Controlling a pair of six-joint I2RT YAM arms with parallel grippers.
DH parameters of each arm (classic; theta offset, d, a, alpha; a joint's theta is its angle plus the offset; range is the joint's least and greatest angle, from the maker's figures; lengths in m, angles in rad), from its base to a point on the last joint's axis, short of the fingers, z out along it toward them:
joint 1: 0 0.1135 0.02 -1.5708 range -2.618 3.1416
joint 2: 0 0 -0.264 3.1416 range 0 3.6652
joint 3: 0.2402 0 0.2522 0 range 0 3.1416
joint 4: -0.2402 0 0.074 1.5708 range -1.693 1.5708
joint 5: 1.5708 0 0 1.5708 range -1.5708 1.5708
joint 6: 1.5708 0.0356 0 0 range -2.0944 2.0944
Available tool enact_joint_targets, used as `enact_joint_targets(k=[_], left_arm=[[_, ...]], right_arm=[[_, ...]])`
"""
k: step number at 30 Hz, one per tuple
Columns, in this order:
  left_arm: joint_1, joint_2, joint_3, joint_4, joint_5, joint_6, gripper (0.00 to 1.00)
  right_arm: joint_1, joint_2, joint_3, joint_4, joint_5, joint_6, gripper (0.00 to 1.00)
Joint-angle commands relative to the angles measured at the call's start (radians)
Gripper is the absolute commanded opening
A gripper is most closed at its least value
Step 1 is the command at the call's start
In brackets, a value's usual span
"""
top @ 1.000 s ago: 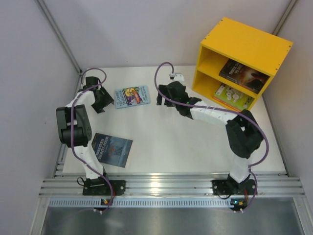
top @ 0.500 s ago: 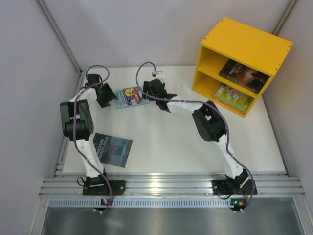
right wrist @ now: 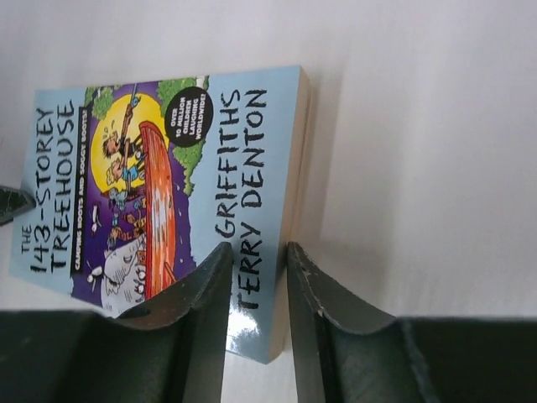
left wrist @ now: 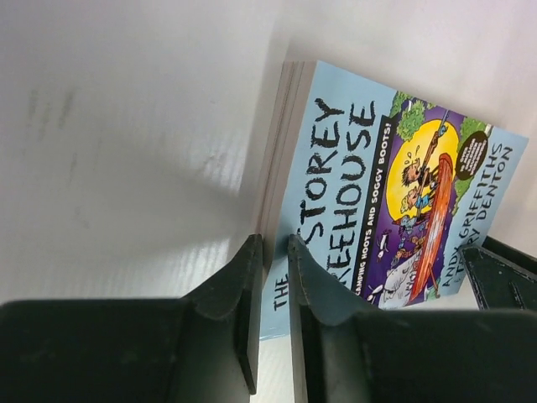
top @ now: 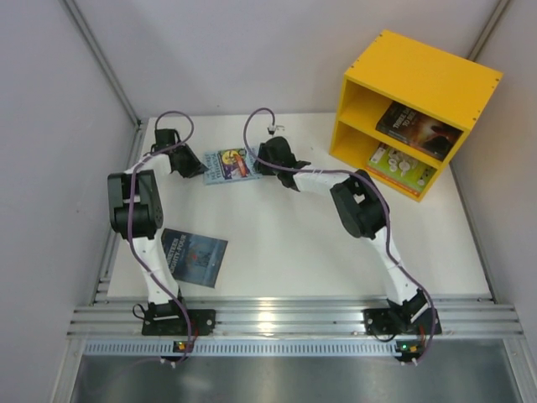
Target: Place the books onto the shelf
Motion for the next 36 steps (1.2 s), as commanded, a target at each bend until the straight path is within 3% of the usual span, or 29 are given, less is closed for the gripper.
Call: enact_joint_targets(k=[1, 5, 7, 12, 16, 18, 21, 25, 26, 29, 31, 33, 36], left_arm=[[-0.097, -0.041, -0.071, 0.069, 0.093, -0.013, 0.17], [-0.221, -0.099, -0.122, 0.058, 0.098, 0.019, 0.15], [-0.313, -0.139, -0.162, 0.058, 0.086, 0.024, 0.15], [-0.493, -0.224, -0.300, 0.072, 0.066, 0.007, 0.15], [-0.591, -0.282, -0.375, 0.084, 0.026, -0.024, 0.16], [-0.591, -0.299, -0.380, 0.075, 0.000, -0.033, 0.19], [-0.593, -0.325, -0.320, -0.044, -0.130, -0.030, 0.29], [-0.582, -0.398, -0.259, -0.189, -0.317, -0.050, 0.61], [-0.582, -0.418, -0.256, -0.212, -0.357, -0.067, 0.63], [-0.582, -0.506, -0.289, -0.232, -0.335, -0.103, 0.64], [-0.585, -0.575, -0.378, -0.200, -0.248, -0.136, 0.62], [-0.585, -0.648, -0.515, -0.110, -0.122, -0.200, 0.58], [-0.592, -0.741, -0.667, 0.015, -0.057, -0.261, 0.49]], right_arm=[[0.018, -0.151, -0.154, 0.046, -0.125, -0.029, 0.29], [0.030, -0.460, -0.477, 0.078, -0.111, -0.117, 0.23], [0.056, -0.583, -0.719, 0.084, -0.079, -0.112, 0.23], [0.146, -0.977, -1.214, 0.011, 0.036, 0.030, 0.28], [0.221, -1.246, -1.433, -0.051, 0.102, 0.173, 0.30], [0.237, -1.384, -1.467, -0.096, 0.125, 0.207, 0.34], [0.242, -1.525, -1.417, -0.299, 0.165, 0.179, 0.43], [0.205, -1.620, -1.303, -0.443, 0.176, 0.061, 0.61], [0.186, -1.598, -1.274, -0.474, 0.163, -0.010, 0.65], [0.027, -1.472, -1.168, -0.492, -0.017, -0.176, 0.73], [-0.123, -1.383, -1.101, -0.485, -0.264, -0.241, 0.75], [-0.180, -1.242, -1.026, -0.482, -0.411, -0.316, 0.78], [-0.217, -1.069, -0.920, -0.509, -0.493, -0.396, 0.79]])
